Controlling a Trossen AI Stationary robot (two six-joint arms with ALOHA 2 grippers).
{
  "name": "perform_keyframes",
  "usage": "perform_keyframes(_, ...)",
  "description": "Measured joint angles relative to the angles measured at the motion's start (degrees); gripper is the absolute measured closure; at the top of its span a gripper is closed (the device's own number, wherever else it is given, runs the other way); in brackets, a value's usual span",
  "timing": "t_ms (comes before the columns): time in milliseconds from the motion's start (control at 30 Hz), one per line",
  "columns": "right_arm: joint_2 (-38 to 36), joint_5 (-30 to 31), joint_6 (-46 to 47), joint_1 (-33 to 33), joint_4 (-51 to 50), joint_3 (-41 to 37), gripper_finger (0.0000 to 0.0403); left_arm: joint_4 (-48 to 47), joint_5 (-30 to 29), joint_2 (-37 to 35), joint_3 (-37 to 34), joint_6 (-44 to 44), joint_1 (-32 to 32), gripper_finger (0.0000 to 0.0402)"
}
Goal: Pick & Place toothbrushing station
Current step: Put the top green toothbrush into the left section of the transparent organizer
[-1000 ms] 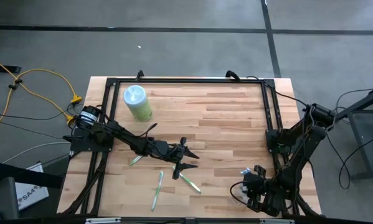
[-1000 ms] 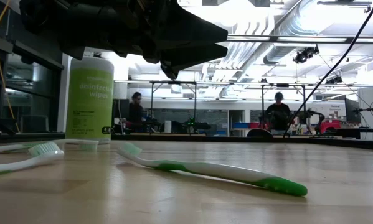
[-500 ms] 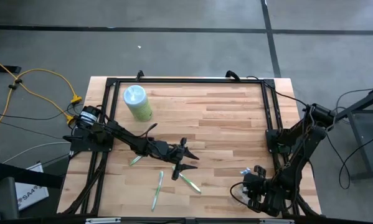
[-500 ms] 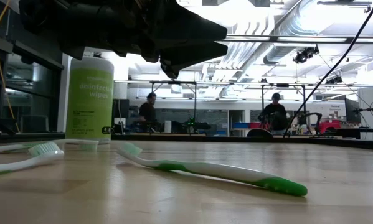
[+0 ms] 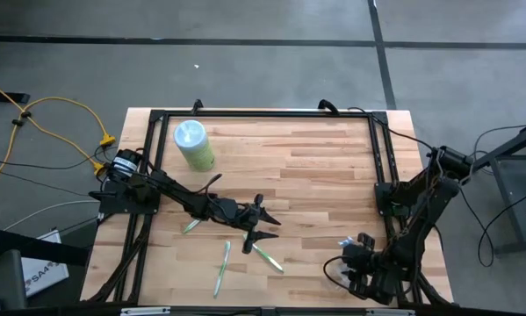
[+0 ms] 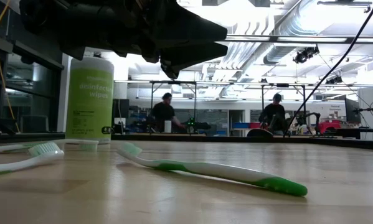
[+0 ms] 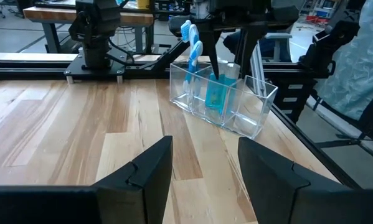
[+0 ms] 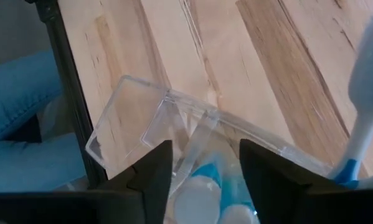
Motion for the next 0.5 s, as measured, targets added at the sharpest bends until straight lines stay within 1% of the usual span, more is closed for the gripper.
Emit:
perform_keyframes(100,0.0,-0.74,-0.05,-0.75,-0.01,0.0,0.0207,0.0,0.0,0.0,0.0,0.0,-0.01,0.0224)
perform_keyframes(167,0.0,-1.53,-0.07,-1.25,-0.01,0.0,0.02,0.0,0.01,0.0,0.0,0.0,-0.01,0.0224)
perform_keyframes(500,0.0,-2.8,-0.07,-1.48,1.32,0.0,0.0203,-0.01,0.02,0.0,0.0,0.0,0.01,0.0224)
